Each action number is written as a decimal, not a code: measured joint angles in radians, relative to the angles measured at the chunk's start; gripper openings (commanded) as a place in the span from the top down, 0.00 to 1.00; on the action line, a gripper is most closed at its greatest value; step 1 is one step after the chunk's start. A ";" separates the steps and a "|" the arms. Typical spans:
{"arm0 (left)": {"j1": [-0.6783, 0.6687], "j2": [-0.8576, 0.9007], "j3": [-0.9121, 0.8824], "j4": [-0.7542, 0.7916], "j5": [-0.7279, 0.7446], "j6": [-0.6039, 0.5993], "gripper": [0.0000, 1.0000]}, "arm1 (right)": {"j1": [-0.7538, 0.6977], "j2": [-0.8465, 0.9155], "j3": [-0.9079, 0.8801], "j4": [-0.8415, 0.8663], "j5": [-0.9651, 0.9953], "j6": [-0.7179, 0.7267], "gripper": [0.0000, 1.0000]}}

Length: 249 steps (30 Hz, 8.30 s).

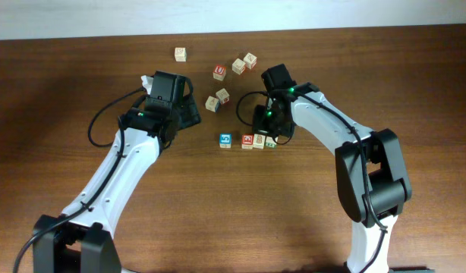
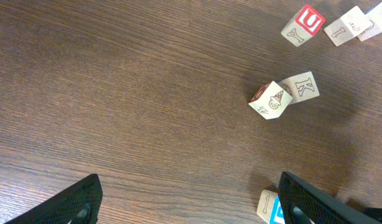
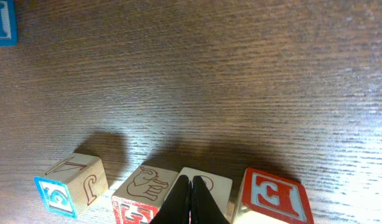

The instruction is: Rotate 4 blocks

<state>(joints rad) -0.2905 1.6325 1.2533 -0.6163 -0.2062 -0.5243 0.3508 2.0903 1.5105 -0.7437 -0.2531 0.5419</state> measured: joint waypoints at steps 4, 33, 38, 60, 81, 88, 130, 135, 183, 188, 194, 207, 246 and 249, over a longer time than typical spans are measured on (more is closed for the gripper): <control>0.000 0.000 0.000 -0.004 0.000 0.000 0.11 | 0.000 0.000 0.000 0.000 0.000 0.008 0.96; 0.000 0.000 0.000 -0.006 0.015 0.000 0.06 | -0.031 -0.008 0.028 -0.082 0.069 -0.049 0.95; 0.000 0.000 0.000 -0.011 0.015 0.000 0.06 | -0.027 -0.008 0.022 -0.096 0.069 -0.048 0.95; 0.000 0.000 0.000 -0.011 0.016 0.000 0.06 | -0.088 -0.105 -0.047 -0.261 0.018 -0.036 0.94; 0.000 0.000 0.000 -0.011 0.015 0.000 0.06 | -0.019 -0.092 -0.087 -0.195 -0.046 0.012 0.95; 0.000 0.000 0.000 -0.011 0.016 0.000 0.06 | -0.116 -0.091 -0.022 -0.247 0.001 -0.058 0.95; 0.000 0.000 0.000 -0.073 0.084 0.002 0.24 | -0.013 0.021 -0.020 -0.066 -0.073 -0.132 0.95; 0.000 0.042 0.000 -0.099 0.117 0.028 0.32 | -0.013 0.021 -0.020 -0.034 -0.091 -0.131 0.95; 0.096 0.193 -0.004 0.012 0.146 0.060 0.20 | 0.085 0.069 0.115 -0.037 0.046 -0.123 0.96; 0.096 0.193 -0.004 0.011 0.146 0.060 0.20 | 0.087 0.069 0.115 -0.037 0.046 -0.123 0.96; 0.096 0.193 -0.003 -0.004 0.151 0.081 0.52 | 0.032 0.070 0.306 -0.247 0.023 -0.124 0.86; 0.096 0.193 -0.003 -0.027 0.376 0.166 0.51 | -0.101 0.056 0.192 -0.341 -0.181 -0.266 0.92; 0.040 0.343 0.073 -0.045 0.479 0.346 0.83 | -0.126 0.055 -0.033 -0.014 -0.266 -0.200 0.96; 0.040 0.343 0.073 -0.038 0.479 0.346 0.84 | -0.110 0.055 -0.033 -0.006 -0.266 -0.199 0.96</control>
<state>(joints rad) -0.2504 1.9751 1.3262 -0.6540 0.2726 -0.1787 0.2405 2.1448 1.4776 -0.7502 -0.5186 0.3428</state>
